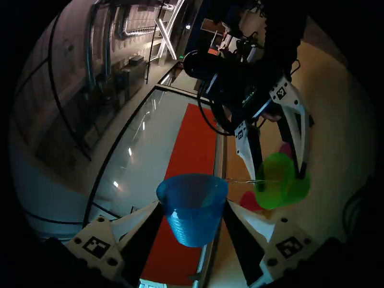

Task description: Pour water

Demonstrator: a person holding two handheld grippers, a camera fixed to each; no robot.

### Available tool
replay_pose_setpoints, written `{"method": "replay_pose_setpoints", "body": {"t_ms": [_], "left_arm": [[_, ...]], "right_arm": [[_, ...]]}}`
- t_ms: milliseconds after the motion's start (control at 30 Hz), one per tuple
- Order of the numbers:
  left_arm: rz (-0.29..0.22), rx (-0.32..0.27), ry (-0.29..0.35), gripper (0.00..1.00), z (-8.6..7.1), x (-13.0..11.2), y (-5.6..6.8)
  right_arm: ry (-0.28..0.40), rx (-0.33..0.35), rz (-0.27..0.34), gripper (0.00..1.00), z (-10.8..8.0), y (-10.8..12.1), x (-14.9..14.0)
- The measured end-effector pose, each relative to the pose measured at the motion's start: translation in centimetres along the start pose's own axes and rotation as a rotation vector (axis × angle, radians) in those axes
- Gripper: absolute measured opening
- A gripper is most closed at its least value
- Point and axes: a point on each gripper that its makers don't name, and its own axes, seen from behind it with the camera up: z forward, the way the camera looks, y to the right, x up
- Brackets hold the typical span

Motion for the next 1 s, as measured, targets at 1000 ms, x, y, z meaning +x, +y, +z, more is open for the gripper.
{"method": "replay_pose_setpoints", "body": {"t_ms": [1000], "left_arm": [[0.030, 0.005, 0.004, 0.83, -0.21, 0.53, -0.32]], "right_arm": [[0.015, -0.002, 0.005, 0.92, 0.12, -0.04, 0.35]]}}
